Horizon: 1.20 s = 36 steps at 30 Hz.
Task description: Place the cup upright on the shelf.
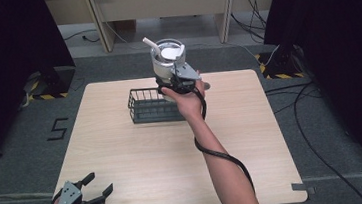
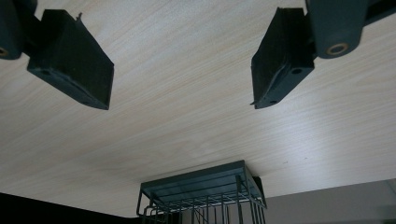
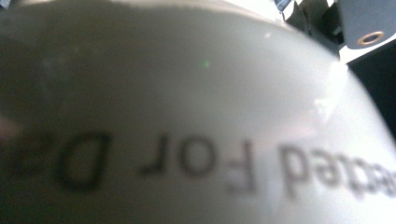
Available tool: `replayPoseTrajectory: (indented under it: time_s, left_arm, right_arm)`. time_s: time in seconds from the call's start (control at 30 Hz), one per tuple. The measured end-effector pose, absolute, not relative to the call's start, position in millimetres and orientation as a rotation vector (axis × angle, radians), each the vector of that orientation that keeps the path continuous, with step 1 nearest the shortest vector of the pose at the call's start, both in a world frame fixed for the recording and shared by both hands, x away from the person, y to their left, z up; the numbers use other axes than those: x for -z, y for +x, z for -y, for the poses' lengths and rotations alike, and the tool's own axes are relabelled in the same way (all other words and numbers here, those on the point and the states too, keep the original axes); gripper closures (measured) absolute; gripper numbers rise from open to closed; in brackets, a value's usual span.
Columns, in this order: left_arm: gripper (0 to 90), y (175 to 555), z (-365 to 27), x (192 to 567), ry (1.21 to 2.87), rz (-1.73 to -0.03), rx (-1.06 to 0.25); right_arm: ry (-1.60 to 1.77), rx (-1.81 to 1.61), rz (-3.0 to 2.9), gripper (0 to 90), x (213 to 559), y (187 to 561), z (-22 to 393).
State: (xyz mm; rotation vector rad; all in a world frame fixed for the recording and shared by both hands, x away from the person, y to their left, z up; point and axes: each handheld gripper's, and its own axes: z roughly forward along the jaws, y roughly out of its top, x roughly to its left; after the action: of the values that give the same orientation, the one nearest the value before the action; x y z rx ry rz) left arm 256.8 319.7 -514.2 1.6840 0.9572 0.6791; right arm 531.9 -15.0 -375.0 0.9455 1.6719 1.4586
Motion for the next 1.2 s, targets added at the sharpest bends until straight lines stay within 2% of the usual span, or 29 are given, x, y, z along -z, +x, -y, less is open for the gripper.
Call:
replayPoseTrajectory:
  time_s: [0.6,1.2]
  left_arm:
    - [20.8,256.9,-319.2,514.1,1.688,-0.950,-0.678]
    - [20.8,256.5,-319.4,513.8,1.694,-0.943,-0.676]
  right_arm:
    - [0.971,-1.429,-1.707,10.0,389.4,549.7,3.6]
    - [1.027,-1.362,-1.758,9.9,419.3,558.0,-0.8]
